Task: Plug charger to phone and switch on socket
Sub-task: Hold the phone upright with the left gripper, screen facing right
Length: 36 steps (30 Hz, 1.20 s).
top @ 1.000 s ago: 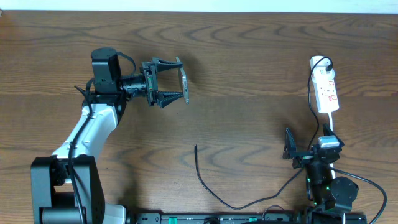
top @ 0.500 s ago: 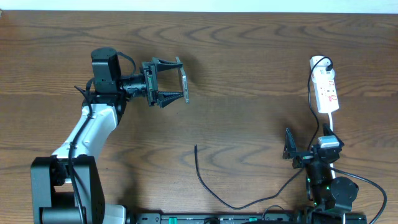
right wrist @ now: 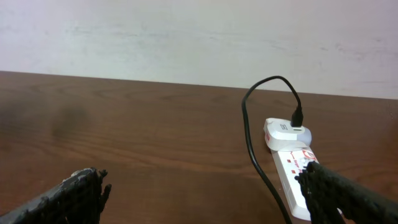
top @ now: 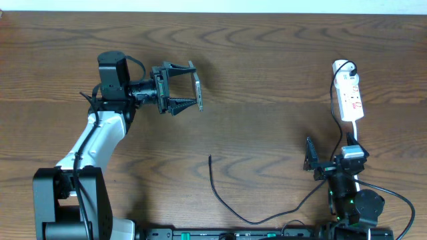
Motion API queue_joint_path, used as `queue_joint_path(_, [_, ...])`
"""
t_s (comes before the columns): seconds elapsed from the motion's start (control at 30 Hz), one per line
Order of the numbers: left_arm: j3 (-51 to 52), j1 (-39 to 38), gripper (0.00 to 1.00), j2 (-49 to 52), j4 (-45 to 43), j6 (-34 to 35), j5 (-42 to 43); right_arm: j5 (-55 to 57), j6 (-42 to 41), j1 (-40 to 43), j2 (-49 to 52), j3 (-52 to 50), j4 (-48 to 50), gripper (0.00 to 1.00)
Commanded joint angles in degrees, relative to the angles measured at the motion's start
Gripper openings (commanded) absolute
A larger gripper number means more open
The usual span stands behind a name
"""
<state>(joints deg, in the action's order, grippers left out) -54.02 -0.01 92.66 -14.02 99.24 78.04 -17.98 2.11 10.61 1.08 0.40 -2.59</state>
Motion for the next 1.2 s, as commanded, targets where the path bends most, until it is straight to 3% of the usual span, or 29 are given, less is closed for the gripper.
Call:
queue_joint_path(0.0, [-0.37,0.15,0.07,-1.46,-0.7,0.48,1.38,0.48,0.5,-0.59,-0.07,-0.09,-0.28,0.99])
queue_joint_path(1.17, [-0.37,0.15,0.07,-1.46,-0.7,0.46,1.86,0.48,0.5,-0.59,-0.07,-0.09,-0.22,0.99])
